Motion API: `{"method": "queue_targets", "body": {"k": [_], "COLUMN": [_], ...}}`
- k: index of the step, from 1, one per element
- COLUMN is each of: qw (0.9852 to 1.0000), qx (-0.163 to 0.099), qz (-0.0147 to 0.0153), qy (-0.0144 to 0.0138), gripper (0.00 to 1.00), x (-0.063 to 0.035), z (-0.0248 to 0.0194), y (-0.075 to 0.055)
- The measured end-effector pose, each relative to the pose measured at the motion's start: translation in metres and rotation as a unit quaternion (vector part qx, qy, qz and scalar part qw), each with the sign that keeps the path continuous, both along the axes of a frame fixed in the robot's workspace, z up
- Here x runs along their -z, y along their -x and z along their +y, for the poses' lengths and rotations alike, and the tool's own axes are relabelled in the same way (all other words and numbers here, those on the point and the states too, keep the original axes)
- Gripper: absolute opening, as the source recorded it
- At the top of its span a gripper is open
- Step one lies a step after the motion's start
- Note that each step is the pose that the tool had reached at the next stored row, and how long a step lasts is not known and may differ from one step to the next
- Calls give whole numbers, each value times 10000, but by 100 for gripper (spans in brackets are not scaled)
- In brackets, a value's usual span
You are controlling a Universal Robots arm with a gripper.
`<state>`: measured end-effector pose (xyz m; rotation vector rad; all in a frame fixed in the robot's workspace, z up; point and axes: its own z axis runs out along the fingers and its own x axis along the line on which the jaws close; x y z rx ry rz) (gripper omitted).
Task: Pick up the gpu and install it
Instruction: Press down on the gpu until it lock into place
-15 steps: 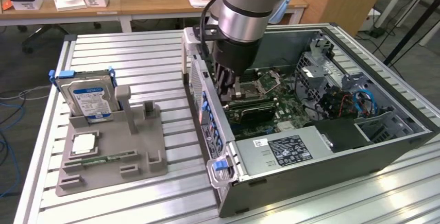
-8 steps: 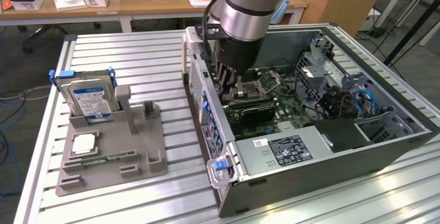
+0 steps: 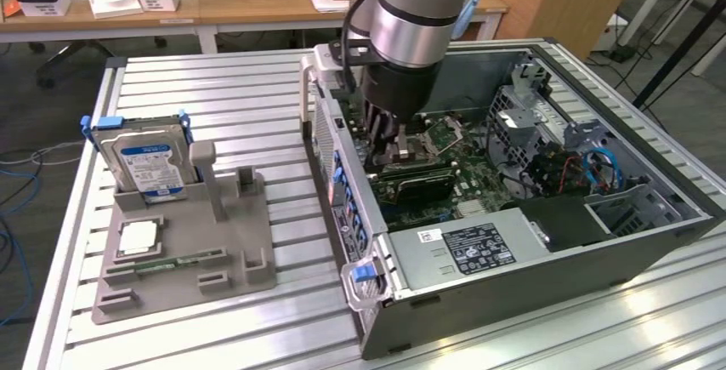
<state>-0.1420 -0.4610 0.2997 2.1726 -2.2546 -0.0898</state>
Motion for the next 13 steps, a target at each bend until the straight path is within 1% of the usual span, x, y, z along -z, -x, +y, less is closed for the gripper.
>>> {"method": "queue_targets", "body": {"k": [6,13], "qw": [10000,10000], "qx": [-1,0], "qz": [-1,1], "qy": [-1,-5], "gripper": [11,11], "x": [0,0], "z": [0,0], "y": [-86,-90]}}
